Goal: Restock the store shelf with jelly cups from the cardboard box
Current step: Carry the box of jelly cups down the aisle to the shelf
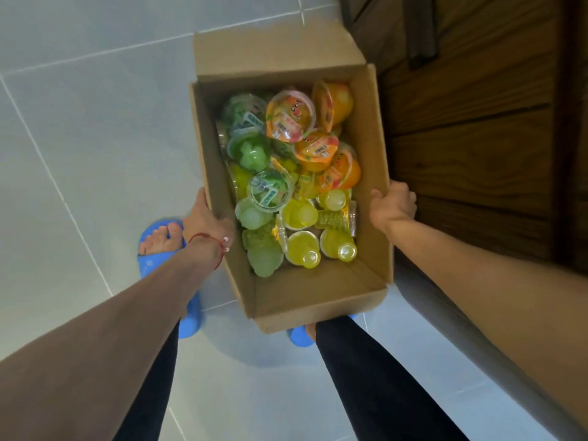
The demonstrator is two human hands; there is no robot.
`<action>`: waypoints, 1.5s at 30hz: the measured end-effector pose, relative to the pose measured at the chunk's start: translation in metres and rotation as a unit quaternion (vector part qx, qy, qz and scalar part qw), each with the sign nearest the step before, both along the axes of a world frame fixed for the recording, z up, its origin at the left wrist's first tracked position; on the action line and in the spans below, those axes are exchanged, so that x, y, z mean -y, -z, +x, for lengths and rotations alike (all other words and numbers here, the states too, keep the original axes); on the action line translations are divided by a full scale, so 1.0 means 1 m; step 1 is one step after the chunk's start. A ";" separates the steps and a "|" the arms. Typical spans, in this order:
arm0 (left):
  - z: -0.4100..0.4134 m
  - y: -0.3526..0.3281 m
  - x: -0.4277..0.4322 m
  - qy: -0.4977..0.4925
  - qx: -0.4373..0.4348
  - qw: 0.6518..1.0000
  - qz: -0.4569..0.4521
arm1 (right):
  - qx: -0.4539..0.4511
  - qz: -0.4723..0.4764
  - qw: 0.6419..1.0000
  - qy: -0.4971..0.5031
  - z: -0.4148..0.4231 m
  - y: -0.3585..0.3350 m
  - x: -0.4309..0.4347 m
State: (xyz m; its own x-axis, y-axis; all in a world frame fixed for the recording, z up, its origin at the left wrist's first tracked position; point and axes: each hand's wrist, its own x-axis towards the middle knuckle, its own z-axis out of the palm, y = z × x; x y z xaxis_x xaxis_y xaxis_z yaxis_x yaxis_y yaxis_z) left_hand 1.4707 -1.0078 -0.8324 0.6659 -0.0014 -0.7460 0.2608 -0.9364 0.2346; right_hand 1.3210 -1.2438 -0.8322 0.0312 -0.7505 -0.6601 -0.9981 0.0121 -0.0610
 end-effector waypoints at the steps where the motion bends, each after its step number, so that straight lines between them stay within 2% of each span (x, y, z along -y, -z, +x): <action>1: 0.005 -0.002 -0.002 0.008 -0.007 1.000 -0.005 | -0.004 0.009 1.000 0.002 0.001 -0.005 -0.002; 11: 0.055 -0.023 -0.041 0.110 -0.053 0.991 0.054 | -0.057 0.126 0.990 0.005 0.006 -0.031 -0.065; 19: 0.064 -0.008 -0.030 0.049 -0.031 0.996 0.073 | -0.012 0.042 0.995 0.091 0.027 -0.010 -0.064; 23: 0.070 0.000 -0.026 0.085 0.001 0.993 0.079 | -0.007 0.028 0.996 0.083 0.024 -0.004 -0.065; 26: 0.078 -0.013 -0.024 0.106 -0.024 0.991 0.074 | -0.002 0.034 0.998 0.050 0.020 -0.017 -0.063; 35: 0.064 -0.107 -0.046 0.088 -0.018 0.993 0.075 | -0.006 0.057 0.998 0.004 -0.002 -0.099 -0.071; 42: 0.049 -0.215 -0.083 0.060 -0.036 0.995 0.071 | -0.019 0.073 0.995 -0.059 -0.013 -0.218 -0.094; 45: 0.051 -0.259 -0.095 0.089 -0.045 0.992 0.079 | -0.034 0.065 0.996 -0.053 -0.019 -0.269 -0.116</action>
